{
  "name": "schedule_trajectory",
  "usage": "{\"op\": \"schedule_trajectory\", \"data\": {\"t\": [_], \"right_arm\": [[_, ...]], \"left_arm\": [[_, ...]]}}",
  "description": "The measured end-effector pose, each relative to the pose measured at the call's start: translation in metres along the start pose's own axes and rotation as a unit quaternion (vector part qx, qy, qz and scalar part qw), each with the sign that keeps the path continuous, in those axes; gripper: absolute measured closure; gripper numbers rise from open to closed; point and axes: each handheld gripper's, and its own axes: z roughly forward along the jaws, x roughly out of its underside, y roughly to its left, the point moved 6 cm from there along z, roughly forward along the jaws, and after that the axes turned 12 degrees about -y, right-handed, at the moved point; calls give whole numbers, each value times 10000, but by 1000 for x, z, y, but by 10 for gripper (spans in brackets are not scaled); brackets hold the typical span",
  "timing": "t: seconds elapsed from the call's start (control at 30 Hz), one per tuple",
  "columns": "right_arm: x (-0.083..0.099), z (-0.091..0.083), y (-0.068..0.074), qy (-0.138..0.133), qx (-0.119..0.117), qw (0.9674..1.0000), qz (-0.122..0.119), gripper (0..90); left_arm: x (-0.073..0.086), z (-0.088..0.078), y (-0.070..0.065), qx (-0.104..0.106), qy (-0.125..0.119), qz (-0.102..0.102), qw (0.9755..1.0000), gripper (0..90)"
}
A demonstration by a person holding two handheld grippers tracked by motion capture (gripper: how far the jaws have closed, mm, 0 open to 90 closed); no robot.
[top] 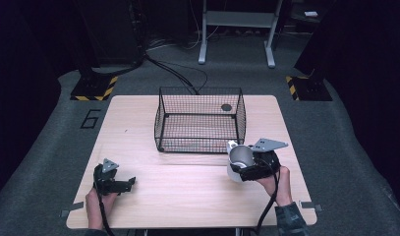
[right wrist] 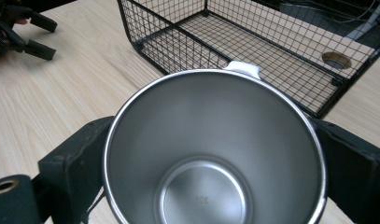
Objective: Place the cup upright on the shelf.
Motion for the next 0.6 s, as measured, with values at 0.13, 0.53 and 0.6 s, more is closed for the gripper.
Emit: {"op": "schedule_trajectory", "data": {"t": [0.13, 0.53, 0.6], "right_arm": [[-7, 3, 3, -52, -34, 10000, 20, 59], [-34, 13, 11, -81, -227, 9995, -188, 59], [-37, 13, 12, -101, -226, 9996, -129, 59]], "left_arm": [[0, 0, 0, 1, 0, 0, 10000, 5], [0, 0, 0, 10, 5, -2, 10000, 5], [0, 0, 0, 1, -1, -4, 10000, 5]]}}
